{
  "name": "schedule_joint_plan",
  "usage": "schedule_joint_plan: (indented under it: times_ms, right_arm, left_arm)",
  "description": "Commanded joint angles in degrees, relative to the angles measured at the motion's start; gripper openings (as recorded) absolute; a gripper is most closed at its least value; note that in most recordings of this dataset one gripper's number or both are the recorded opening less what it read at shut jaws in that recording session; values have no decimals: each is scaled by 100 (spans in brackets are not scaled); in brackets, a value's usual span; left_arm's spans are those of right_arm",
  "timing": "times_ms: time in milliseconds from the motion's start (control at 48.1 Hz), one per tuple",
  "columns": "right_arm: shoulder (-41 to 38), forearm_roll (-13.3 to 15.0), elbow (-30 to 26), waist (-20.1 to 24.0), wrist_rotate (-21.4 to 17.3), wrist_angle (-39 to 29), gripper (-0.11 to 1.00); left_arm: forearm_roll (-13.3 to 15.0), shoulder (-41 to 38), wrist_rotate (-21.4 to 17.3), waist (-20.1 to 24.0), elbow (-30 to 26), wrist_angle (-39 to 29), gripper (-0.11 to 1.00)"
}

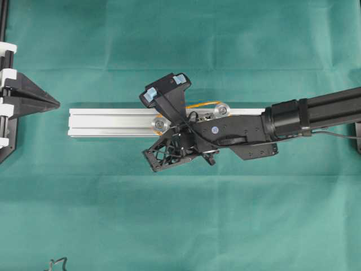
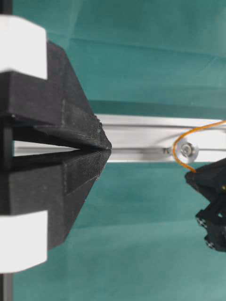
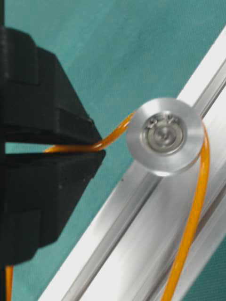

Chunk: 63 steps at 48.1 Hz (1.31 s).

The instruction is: Hook the rubber onto the shaft.

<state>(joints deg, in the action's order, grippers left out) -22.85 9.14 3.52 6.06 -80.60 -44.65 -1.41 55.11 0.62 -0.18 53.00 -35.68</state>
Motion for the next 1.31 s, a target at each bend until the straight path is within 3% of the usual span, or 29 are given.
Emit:
schedule_joint_plan:
  times_ms: [0, 624, 1289]
  right_arm:
    - [299, 18, 18, 26, -9, 18, 5]
    - [624, 35, 492, 26, 9, 53, 5]
    - [677, 220, 545, 18, 18, 158, 5]
  left_arm:
    - [-18, -26, 9, -9, -141, 18, 0]
    - [-18, -26, 9, -9, -141, 18, 0]
    - [-18, -26, 9, -9, -141, 18, 0]
